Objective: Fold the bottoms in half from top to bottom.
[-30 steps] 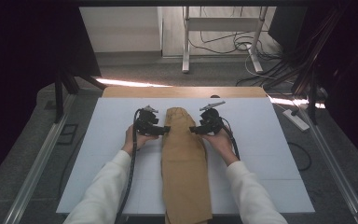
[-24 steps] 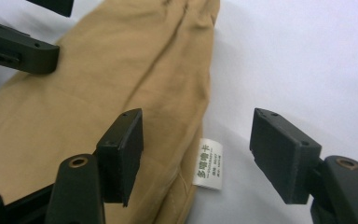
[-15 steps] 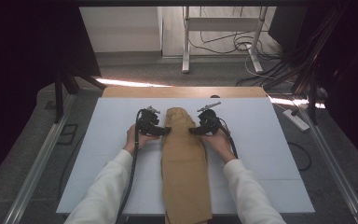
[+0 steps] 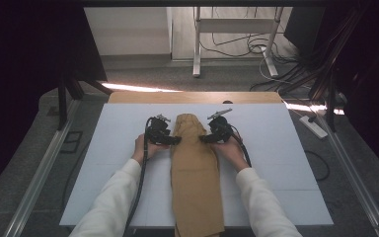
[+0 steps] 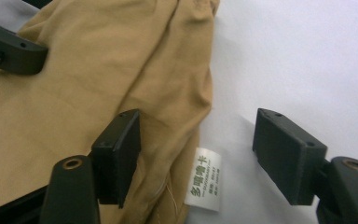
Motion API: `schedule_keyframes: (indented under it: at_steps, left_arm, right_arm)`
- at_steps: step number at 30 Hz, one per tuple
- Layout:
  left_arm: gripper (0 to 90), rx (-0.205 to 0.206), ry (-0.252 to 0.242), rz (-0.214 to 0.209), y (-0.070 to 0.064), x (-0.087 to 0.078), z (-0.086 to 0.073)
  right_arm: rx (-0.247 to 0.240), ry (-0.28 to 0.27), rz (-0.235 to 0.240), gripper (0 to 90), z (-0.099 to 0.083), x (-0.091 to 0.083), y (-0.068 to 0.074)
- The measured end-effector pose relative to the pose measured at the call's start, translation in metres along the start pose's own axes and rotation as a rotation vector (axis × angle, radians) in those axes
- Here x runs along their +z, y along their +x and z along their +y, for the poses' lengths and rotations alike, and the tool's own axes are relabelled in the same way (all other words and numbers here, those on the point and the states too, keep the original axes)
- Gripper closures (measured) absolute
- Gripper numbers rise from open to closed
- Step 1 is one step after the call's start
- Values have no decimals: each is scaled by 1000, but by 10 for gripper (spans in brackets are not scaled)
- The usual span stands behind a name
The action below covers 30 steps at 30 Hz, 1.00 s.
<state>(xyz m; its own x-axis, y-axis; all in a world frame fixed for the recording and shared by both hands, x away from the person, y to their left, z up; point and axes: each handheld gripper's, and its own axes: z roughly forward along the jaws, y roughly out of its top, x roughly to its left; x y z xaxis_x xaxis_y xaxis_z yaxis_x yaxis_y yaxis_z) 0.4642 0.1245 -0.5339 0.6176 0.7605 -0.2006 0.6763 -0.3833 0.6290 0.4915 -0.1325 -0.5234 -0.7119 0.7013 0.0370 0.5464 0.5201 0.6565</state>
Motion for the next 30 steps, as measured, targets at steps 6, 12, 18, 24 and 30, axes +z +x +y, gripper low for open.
schedule_keyframes:
  at_steps: [6, 12, 18, 24, 30]
  left_arm:
    - [564, -6, -7, -43, -3, 2, -1]
    - [774, 16, 6, -48, -9, 2, 0]
    - [824, 25, -6, -52, -10, -1, 1]
    - [827, 58, -39, -44, -14, -9, 6]
    - [827, 89, -86, -38, -19, -23, 16]
  right_arm:
    - [-12, 6, 69, 639, 3, 1, 4]
    - [15, 15, 124, 807, 2, 0, 3]
    - [-23, 23, 104, 828, 4, -2, 6]
    - [-41, 10, 91, 829, 7, -12, 7]
    - [-58, -37, 64, 829, 11, -26, 8]
